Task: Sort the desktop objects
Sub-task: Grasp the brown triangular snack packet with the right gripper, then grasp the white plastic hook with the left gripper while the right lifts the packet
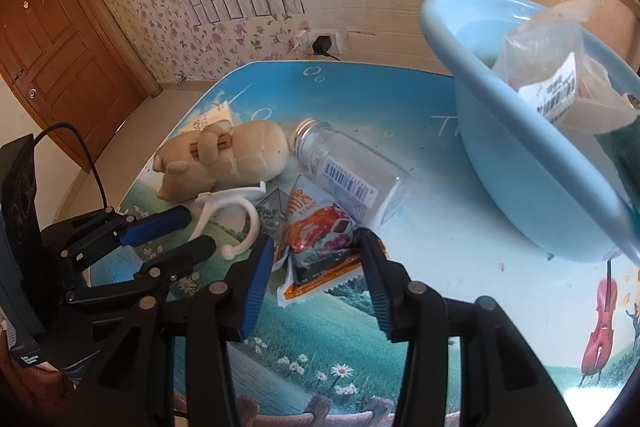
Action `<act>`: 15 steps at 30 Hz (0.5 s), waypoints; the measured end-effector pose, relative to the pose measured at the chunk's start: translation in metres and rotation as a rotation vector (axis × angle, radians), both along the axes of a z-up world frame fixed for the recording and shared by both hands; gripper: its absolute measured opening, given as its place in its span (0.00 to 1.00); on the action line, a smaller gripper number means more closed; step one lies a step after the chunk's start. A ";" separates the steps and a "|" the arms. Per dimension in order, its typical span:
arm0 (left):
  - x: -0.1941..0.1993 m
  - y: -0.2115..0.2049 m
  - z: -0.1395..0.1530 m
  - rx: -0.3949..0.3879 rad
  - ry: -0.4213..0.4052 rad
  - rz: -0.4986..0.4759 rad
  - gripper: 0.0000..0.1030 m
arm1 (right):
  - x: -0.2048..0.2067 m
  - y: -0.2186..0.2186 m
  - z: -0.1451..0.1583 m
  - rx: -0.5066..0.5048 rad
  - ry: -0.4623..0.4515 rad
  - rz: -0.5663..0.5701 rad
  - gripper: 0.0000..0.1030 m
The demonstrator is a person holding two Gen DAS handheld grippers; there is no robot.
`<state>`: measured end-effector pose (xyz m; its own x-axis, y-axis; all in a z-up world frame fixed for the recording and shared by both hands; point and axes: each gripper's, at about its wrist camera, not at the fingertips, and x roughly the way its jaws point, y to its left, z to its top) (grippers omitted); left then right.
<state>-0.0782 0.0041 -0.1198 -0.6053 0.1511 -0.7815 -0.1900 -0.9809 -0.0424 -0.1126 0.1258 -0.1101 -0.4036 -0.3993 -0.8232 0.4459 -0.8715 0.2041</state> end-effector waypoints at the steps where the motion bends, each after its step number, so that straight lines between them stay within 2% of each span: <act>1: 0.000 0.000 0.000 0.003 -0.003 0.001 0.09 | 0.000 -0.002 -0.001 0.012 0.004 0.004 0.45; 3: 0.001 -0.002 0.001 0.020 -0.009 -0.001 0.07 | 0.003 -0.003 -0.003 0.028 0.023 0.018 0.42; 4: 0.002 -0.002 0.001 0.024 -0.010 -0.001 0.06 | 0.004 -0.002 -0.003 0.026 0.025 0.027 0.33; 6: 0.005 -0.001 0.001 0.018 -0.008 -0.003 0.06 | 0.006 0.002 -0.003 -0.009 0.010 0.039 0.26; 15: 0.018 0.003 0.004 0.015 -0.015 0.015 0.06 | 0.028 0.028 0.007 -0.027 0.040 0.015 0.23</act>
<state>-0.0605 0.0066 -0.1159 -0.5958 0.1540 -0.7882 -0.1742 -0.9829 -0.0603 -0.0842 0.1535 -0.1026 -0.4295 -0.4274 -0.7955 0.4675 -0.8589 0.2090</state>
